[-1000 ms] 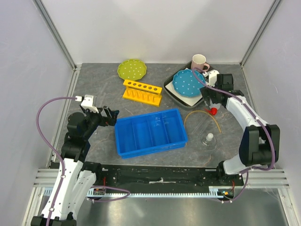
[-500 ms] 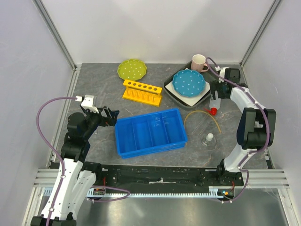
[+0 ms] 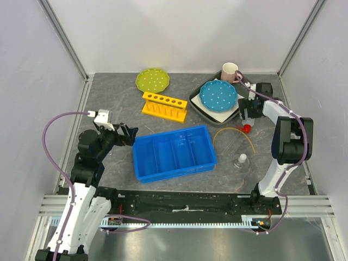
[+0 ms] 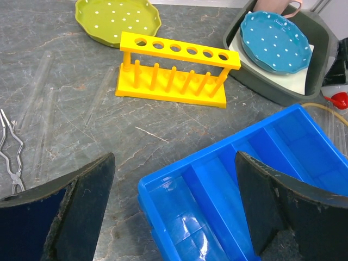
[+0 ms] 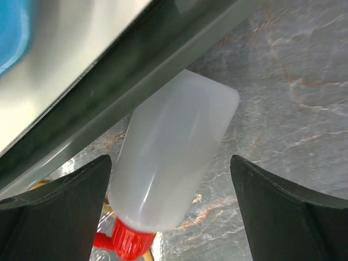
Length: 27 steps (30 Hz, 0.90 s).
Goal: Organize the chemistry lab equipment
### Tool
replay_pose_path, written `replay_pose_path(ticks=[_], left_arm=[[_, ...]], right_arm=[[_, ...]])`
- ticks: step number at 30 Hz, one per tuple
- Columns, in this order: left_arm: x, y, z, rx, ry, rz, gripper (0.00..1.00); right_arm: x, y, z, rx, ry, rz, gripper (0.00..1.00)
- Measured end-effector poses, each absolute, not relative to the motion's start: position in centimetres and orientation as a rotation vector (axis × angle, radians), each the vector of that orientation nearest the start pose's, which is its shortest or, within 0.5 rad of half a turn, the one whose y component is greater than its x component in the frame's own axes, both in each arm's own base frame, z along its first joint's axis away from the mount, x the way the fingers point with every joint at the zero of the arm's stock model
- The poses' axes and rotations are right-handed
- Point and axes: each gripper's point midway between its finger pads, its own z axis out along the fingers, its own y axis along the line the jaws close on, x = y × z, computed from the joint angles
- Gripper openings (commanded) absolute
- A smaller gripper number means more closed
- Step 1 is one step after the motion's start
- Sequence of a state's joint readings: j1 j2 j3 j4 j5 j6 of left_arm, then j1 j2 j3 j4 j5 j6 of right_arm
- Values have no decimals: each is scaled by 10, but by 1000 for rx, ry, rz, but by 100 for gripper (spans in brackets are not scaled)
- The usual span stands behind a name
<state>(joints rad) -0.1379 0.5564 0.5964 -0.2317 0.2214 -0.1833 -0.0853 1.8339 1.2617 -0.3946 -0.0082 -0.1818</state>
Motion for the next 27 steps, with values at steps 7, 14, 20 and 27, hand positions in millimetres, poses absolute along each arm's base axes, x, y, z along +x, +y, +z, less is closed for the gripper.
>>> replay_pose_path(ticks=[7, 14, 20, 27], left_arm=[[261, -82, 236, 126, 1774, -424, 97], [262, -82, 235, 126, 1778, -424, 96], [262, -82, 234, 127, 1779, -424, 96], [262, -83, 234, 126, 1781, -424, 96]], right_arm=[[426, -46, 26, -87, 2617, -75, 98], [426, -52, 26, -60, 2621, -114, 98], [425, -57, 24, -50, 2630, -154, 98], [430, -62, 24, -47, 2635, -186, 98]])
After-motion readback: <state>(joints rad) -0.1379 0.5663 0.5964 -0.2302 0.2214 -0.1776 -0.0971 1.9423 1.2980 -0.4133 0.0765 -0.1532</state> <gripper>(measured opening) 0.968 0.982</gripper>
